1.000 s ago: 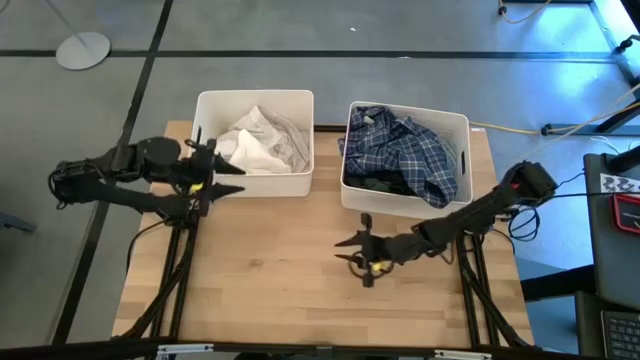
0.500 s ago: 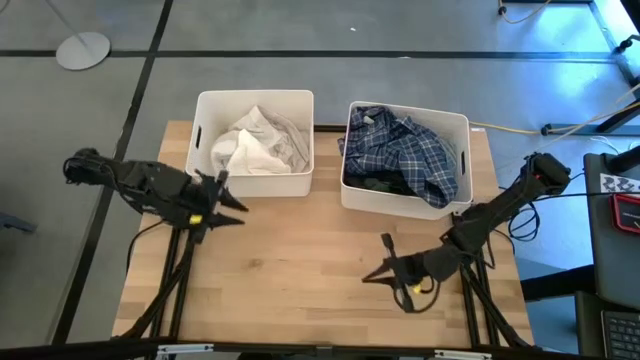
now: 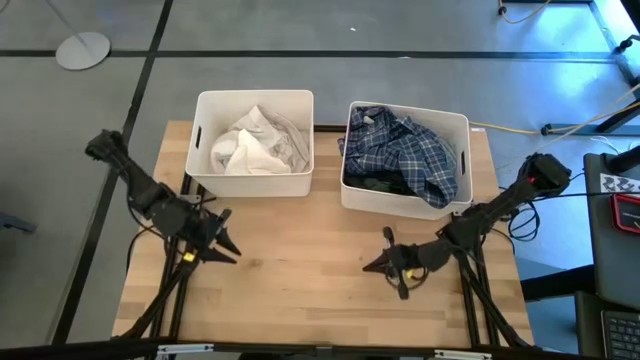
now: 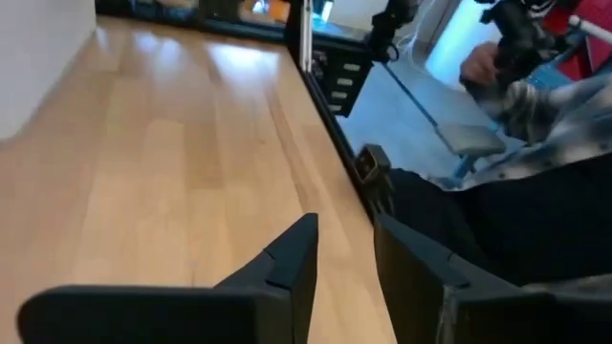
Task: Sort clothes
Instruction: Adjust the right white bin
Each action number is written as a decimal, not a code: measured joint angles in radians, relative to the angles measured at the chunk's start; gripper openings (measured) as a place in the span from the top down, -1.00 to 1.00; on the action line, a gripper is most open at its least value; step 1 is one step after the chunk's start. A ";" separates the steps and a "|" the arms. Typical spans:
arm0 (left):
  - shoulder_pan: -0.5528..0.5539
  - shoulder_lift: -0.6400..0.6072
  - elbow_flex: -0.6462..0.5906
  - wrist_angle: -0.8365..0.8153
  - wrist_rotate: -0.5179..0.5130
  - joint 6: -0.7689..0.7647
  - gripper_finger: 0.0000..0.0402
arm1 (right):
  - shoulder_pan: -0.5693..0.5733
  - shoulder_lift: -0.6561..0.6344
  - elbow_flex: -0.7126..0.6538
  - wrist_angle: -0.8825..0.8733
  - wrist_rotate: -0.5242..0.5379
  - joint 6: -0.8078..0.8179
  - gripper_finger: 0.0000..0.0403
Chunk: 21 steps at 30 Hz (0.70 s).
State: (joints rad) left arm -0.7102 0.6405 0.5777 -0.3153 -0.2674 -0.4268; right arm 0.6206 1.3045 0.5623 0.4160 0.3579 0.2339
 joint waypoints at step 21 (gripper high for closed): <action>-0.128 0.036 0.000 0.018 -0.150 -0.056 0.60 | -0.383 0.000 -0.375 0.409 -0.179 0.019 0.97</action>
State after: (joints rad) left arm -0.8379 0.6769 0.5777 -0.2974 -0.4171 -0.4828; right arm 0.2372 1.3045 0.1873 0.8253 0.1785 0.2525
